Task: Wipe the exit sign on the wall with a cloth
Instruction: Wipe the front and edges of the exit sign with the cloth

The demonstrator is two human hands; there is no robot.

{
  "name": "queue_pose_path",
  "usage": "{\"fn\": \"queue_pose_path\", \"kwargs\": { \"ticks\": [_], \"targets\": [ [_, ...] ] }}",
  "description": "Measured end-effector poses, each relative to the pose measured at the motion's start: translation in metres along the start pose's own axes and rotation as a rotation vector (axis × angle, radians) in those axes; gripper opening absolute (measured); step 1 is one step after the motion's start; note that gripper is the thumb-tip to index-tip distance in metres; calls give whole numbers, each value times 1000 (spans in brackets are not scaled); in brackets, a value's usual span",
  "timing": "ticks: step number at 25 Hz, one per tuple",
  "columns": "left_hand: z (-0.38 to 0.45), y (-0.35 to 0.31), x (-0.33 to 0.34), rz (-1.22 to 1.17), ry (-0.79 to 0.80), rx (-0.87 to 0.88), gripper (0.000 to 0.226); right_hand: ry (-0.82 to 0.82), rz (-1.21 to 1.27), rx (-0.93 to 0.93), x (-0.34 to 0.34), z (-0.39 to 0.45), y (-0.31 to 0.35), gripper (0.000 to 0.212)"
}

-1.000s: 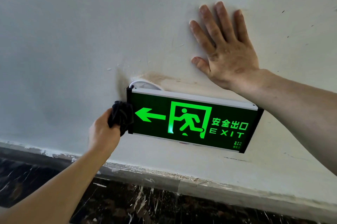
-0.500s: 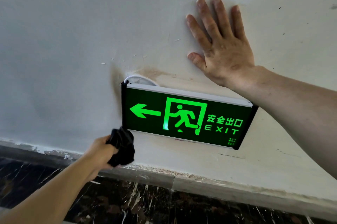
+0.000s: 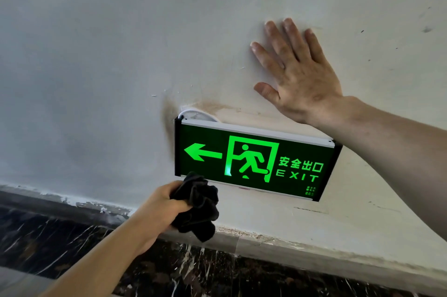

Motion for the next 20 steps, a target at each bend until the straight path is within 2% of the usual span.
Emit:
{"fn": "queue_pose_path", "kwargs": {
  "ticks": [3, 7, 9, 12, 16, 18, 20],
  "targets": [
    [-10, -32, 9, -118, 23, 102, 38, 15, 197, -3, -19, -14, 9, 70],
    [-22, -67, 24, -186, 110, 213, 44, 4, 740, 93, -35, -74, 30, 64],
    [-28, -82, 35, -220, 167, 265, 41, 117, 1046, 252, -28, -111, 37, 65],
    [-34, -96, 49, -287, 224, 301, 34, 365, 1482, 470, -6, -151, 59, 85],
    [-36, -101, 62, -331, 261, 303, 26, 529, 1825, 538, 15, -179, 88, 111],
    [-36, -97, 64, -346, 265, 280, 30, 527, 1940, 590, 23, -184, 96, 104],
    [-35, -94, 64, -356, 263, 264, 35, 472, 1973, 686, 31, -187, 96, 73]
  ]
}}
Point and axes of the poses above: each hand's wrist, its own z-axis towards the middle knuckle, its own x-axis out of the palm, y = z × x, the point moved 6 cm from there along z, towards the middle knuckle, and after that the axes turned 4 degrees about y, right-handed, at the moved point
